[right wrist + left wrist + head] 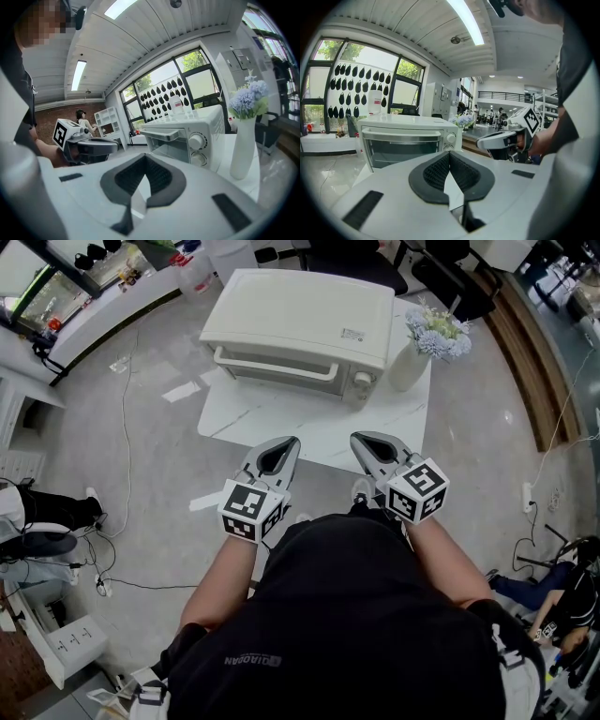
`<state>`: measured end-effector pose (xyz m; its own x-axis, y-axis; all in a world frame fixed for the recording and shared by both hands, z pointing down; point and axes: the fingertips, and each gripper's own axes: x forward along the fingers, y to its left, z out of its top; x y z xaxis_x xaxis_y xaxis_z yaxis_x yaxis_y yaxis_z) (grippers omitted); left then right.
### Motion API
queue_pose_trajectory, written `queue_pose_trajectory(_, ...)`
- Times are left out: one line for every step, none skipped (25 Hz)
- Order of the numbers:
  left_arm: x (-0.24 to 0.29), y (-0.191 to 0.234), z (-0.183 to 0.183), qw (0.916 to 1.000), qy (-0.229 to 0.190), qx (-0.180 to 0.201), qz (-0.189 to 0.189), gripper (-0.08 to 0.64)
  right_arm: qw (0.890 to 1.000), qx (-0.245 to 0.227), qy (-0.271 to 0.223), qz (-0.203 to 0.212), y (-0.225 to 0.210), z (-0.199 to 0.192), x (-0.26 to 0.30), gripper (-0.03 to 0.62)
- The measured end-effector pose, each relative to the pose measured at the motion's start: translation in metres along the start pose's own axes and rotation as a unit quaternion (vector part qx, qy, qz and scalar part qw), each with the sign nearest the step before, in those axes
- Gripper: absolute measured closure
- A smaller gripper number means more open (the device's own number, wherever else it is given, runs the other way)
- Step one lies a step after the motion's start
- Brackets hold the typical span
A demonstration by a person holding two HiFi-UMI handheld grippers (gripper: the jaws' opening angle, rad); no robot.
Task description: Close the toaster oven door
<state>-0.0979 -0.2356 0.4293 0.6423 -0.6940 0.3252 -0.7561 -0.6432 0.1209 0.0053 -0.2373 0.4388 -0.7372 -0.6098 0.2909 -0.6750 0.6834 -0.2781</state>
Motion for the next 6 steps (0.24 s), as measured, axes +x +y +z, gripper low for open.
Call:
queue_pose_trajectory(0.0003,0.0000,0.0002,1.0000,0.000,0.000,-0.001,0.555,1.000,0.000,0.000,0.000,-0.0004,0.0001,0.0002,0.594)
queue_pose_trajectory(0.0008,0.0000,0.0005,1.0000,0.000,0.000,-0.001,0.555,1.000,0.000,0.000,-0.001,-0.0008,0.0001,0.0004,0.594)
queue_pose_trajectory(0.0012,0.0000,0.0009,1.0000,0.000,0.001,-0.001,0.555,1.000,0.000,0.000,-0.001,-0.0013,0.0001,0.0006,0.594)
queue_pose_trajectory(0.0014,0.0000,0.0013,1.0000,0.000,0.001,-0.002,0.555,1.000,0.000,0.000,-0.001,-0.0016,0.0002,0.0007,0.594)
queue_pose_trajectory(0.0017,0.0000,0.0017,1.0000,-0.001,0.001,-0.002,0.555,1.000,0.000,0.000,-0.001,-0.0019,0.0003,0.0009,0.594)
queue_pose_trajectory(0.0019,0.0000,0.0022,1.0000,-0.001,0.001,-0.002,0.555,1.000,0.000,0.000,-0.001,-0.0021,0.0004,0.0011,0.594)
